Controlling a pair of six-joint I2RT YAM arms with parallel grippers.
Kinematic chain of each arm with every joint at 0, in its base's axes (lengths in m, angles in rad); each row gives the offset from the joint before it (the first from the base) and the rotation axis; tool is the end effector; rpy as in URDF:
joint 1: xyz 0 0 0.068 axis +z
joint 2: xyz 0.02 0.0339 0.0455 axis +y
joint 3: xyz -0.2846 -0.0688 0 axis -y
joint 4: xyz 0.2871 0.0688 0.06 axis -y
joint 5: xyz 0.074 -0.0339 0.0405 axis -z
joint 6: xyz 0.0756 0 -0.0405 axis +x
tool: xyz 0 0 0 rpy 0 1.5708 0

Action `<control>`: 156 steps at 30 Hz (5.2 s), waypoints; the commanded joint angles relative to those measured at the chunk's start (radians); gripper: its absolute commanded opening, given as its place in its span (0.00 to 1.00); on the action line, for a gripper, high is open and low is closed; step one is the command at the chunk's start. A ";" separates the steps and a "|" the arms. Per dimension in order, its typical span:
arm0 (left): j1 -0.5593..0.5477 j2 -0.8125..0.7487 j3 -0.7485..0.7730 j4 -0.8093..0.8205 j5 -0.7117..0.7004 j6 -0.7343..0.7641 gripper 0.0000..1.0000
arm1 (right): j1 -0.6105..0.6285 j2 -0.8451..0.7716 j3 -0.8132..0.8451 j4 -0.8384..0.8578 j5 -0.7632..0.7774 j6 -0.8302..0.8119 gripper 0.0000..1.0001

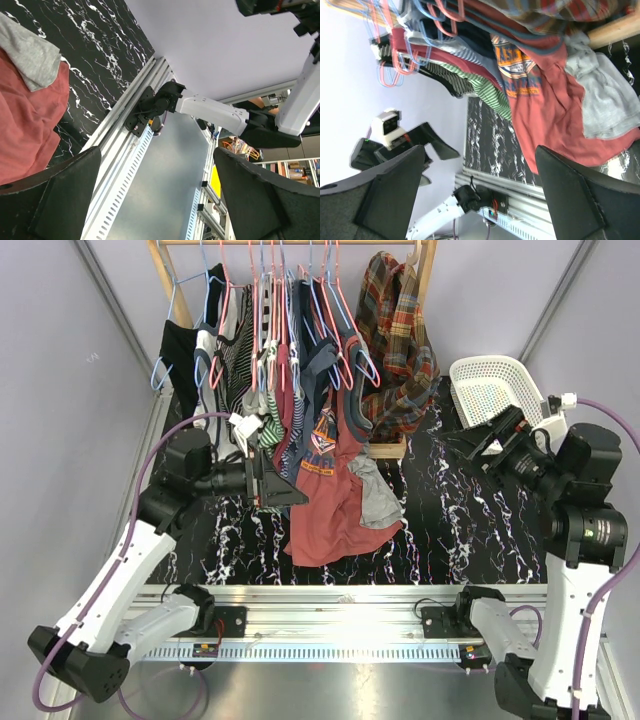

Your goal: Remove the tank top from the hanger

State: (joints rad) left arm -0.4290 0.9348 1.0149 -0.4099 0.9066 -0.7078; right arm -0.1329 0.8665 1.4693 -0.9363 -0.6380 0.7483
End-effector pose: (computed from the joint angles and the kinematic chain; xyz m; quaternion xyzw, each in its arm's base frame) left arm 0.1993 -0.1566 0.3862 0.1505 0.7597 -0.5816 0.2487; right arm 0.1700 0.0227 0.4985 0.1654 0.7773 0.4103 0.4474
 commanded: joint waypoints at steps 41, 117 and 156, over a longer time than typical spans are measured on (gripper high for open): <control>0.059 0.107 0.100 -0.211 -0.506 0.234 0.99 | 0.001 0.218 -0.061 -0.143 0.508 -0.276 1.00; 0.343 0.042 0.232 -0.566 -0.751 0.467 0.99 | 0.329 0.287 0.112 -0.380 0.787 -0.256 1.00; 0.473 -0.051 0.133 -0.415 -0.598 0.453 0.99 | 0.329 0.108 -0.044 -0.150 0.787 -0.306 1.00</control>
State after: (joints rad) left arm 0.0406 0.8913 1.1511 -0.8810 0.2470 -0.2485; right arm 0.1963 0.9913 1.4563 -1.1263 0.1555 0.4557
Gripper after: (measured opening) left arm 0.991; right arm 0.994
